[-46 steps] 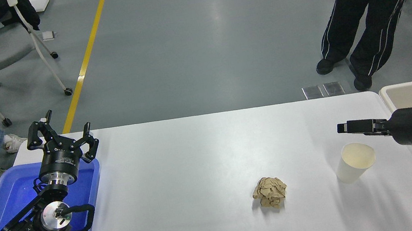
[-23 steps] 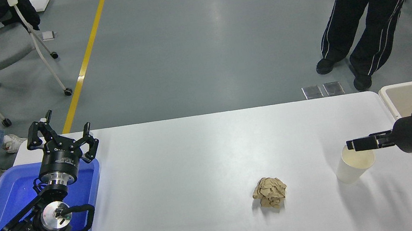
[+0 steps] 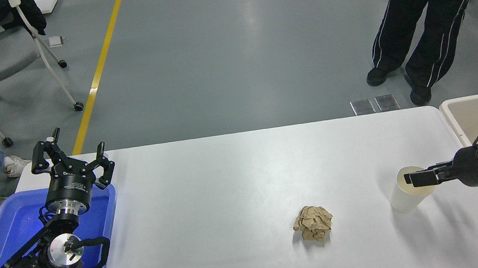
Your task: Dispose of the paper cup in the dustbin
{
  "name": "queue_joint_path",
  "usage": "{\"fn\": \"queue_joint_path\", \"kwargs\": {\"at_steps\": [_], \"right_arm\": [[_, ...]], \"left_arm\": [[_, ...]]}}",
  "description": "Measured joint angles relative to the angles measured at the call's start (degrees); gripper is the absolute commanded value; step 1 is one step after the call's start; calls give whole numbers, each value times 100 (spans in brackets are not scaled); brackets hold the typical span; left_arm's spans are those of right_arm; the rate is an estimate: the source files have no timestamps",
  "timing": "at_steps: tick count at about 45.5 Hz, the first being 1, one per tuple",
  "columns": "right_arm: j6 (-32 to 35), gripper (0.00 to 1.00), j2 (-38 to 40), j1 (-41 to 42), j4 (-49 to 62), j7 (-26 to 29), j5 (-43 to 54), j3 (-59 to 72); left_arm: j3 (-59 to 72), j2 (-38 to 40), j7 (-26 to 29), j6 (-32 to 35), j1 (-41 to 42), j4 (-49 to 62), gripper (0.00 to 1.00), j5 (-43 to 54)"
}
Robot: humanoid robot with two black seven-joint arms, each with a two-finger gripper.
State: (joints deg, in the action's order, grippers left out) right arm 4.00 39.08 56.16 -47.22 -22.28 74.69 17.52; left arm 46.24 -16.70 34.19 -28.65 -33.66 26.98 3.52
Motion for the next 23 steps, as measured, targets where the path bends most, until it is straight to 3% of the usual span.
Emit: {"fn": "queue_joint_path", "kwargs": {"at_steps": [7, 14, 18, 23], "right_arm": [[-22, 81, -46, -32, 63, -28, 1, 15], [-26, 26, -79, -47, 95, -38, 1, 59], [-27, 3, -91, -45, 105, -42, 1, 114], [-28, 0, -99, -23, 114, -44, 0, 164]], "left_arm": [[0, 0, 0, 0, 0, 0, 100, 0], [0, 0, 0, 0, 0, 0, 100, 0], [0, 0, 0, 0, 0, 0, 100, 0], [0, 0, 0, 0, 0, 0, 100, 0]]}}
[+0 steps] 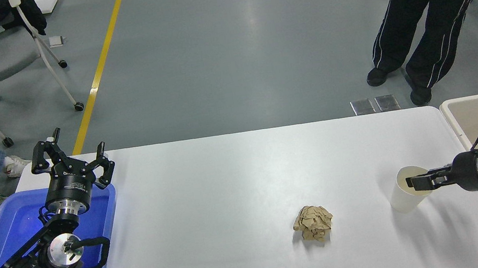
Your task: Dispose of the paper cup in the dustbin
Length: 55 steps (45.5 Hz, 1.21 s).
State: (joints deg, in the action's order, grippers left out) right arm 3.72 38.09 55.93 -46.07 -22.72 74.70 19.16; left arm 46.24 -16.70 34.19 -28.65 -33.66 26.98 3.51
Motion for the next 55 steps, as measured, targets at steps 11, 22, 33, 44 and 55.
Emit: {"fn": "queue_joint_path", "kwargs": {"at_steps": [11, 22, 33, 44, 55], "right_arm": [[0, 0, -3, 48, 20, -61, -42, 52], [2, 0, 9, 104, 25, -158, -55, 72], [35, 0, 25, 190, -11, -193, -60, 86], [141, 0, 257, 817, -262, -252, -66, 397], [543, 0, 644, 1793, -644, -307, -53, 808]], "left_arm": [[0, 0, 0, 0, 0, 0, 100, 0], [0, 0, 0, 0, 0, 0, 100, 0], [-1, 0, 0, 0, 0, 0, 100, 0], [-1, 0, 0, 0, 0, 0, 100, 0], [0, 0, 0, 0, 0, 0, 100, 0]]}}
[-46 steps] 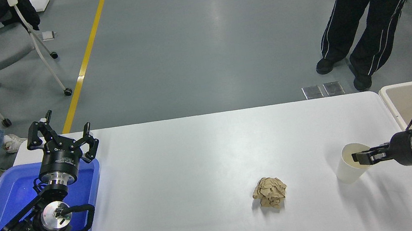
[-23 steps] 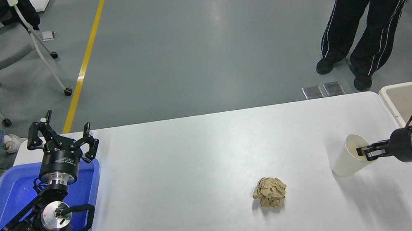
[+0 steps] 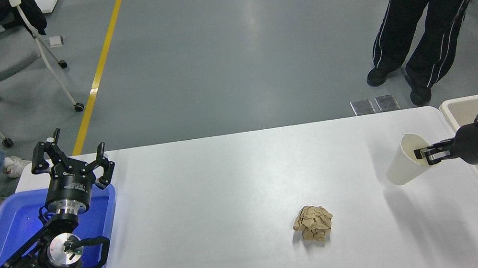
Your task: Dispose of the paper cup in the dustbin
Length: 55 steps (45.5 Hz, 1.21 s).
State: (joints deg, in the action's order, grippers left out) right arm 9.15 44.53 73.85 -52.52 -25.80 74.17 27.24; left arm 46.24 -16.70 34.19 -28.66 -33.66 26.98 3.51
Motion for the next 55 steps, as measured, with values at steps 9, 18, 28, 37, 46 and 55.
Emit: {"fn": "queue_joint_path", "kwargs": {"at_steps": [9, 18, 28, 37, 46, 55], "right_arm": [[430, 0, 302, 982, -379, -14, 38, 345], [739, 0, 495, 1860, -685, -18, 69, 699], [903, 0, 589, 2379, -807, -21, 134, 1000], [941, 0, 780, 2499, -728, -21, 180, 1130], [914, 0, 1107, 2352, -497, -33, 180, 1122], [635, 0, 1381, 1817, -33, -51, 51, 1085]], "left_arm": [[0, 0, 0, 0, 0, 0, 100, 0], [0, 0, 0, 0, 0, 0, 100, 0], [-1, 0, 0, 0, 0, 0, 100, 0], [-1, 0, 0, 0, 0, 0, 100, 1], [-1, 0, 0, 0, 0, 0, 100, 1], [-1, 0, 0, 0, 0, 0, 100, -1]]}}
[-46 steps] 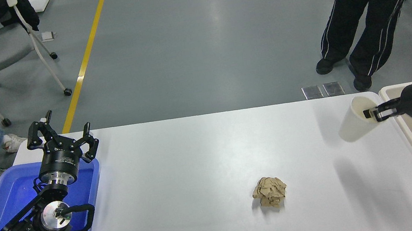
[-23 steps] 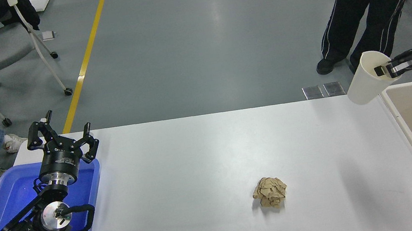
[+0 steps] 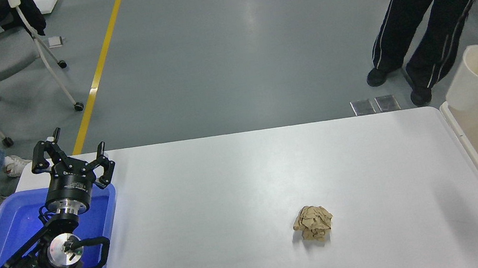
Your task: Dispose of the paper cup in the dustbin
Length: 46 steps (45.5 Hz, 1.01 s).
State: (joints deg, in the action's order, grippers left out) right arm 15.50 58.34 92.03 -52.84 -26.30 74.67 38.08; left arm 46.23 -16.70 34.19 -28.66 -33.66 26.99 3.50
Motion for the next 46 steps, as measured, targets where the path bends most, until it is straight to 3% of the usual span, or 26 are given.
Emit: {"fn": "queue_joint_path", "kwargs": {"at_steps": [16, 33, 46], "right_arm": [[-632, 0, -269, -1949, 1600, -4, -1207, -492], [-737, 0, -1648, -3903, 4357, 22, -3165, -725], [-882, 0, -2388, -4806, 5316, 263, -3952, -927]], "left_arm": [[1, 0, 0, 0, 0, -1, 100, 0], [1, 0, 0, 0, 0, 0, 100, 1], [4, 0, 0, 0, 0, -1, 100, 1]]}}
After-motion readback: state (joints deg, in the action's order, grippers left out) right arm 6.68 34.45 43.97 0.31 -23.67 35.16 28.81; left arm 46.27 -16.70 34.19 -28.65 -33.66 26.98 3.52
